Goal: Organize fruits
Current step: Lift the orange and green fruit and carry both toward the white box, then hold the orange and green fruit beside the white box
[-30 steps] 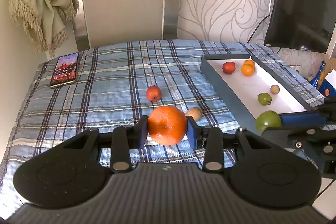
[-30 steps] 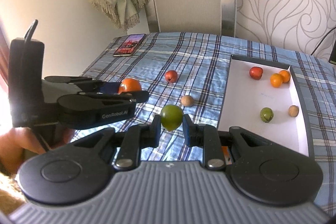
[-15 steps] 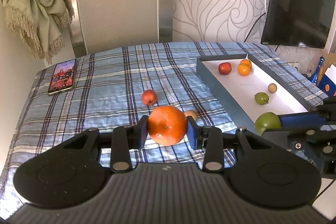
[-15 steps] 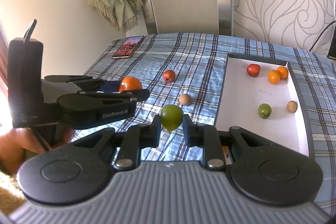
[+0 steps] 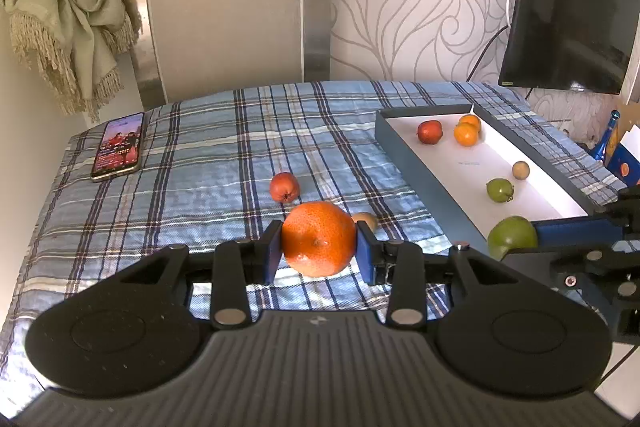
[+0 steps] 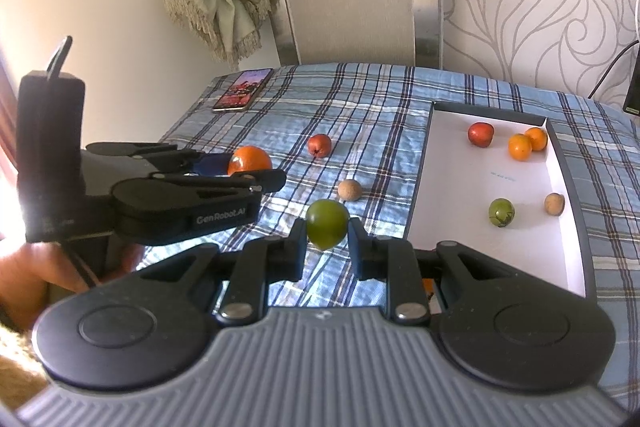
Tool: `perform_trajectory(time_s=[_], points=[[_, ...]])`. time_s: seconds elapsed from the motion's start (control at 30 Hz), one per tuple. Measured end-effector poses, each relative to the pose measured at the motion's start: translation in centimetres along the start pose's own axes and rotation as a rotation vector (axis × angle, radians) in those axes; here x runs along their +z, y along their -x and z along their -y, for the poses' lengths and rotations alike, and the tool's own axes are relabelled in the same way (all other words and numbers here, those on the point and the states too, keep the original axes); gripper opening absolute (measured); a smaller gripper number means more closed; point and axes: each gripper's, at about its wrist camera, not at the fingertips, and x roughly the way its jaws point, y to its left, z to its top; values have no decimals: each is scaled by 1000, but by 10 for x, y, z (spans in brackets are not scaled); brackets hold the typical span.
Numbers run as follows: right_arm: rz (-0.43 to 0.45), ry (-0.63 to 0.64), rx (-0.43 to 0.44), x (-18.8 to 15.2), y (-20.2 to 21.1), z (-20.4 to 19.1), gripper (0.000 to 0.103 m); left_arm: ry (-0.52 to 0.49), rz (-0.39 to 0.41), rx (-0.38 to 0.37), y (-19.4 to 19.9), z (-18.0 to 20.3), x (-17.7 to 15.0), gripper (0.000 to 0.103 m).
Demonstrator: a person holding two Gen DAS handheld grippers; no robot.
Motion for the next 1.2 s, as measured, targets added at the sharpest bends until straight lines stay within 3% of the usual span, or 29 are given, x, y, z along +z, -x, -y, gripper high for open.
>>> perform_trajectory(time_s=[1.2], points=[[-25, 40, 21, 5, -11, -5, 25, 18, -9, 0, -5, -5, -2, 43]])
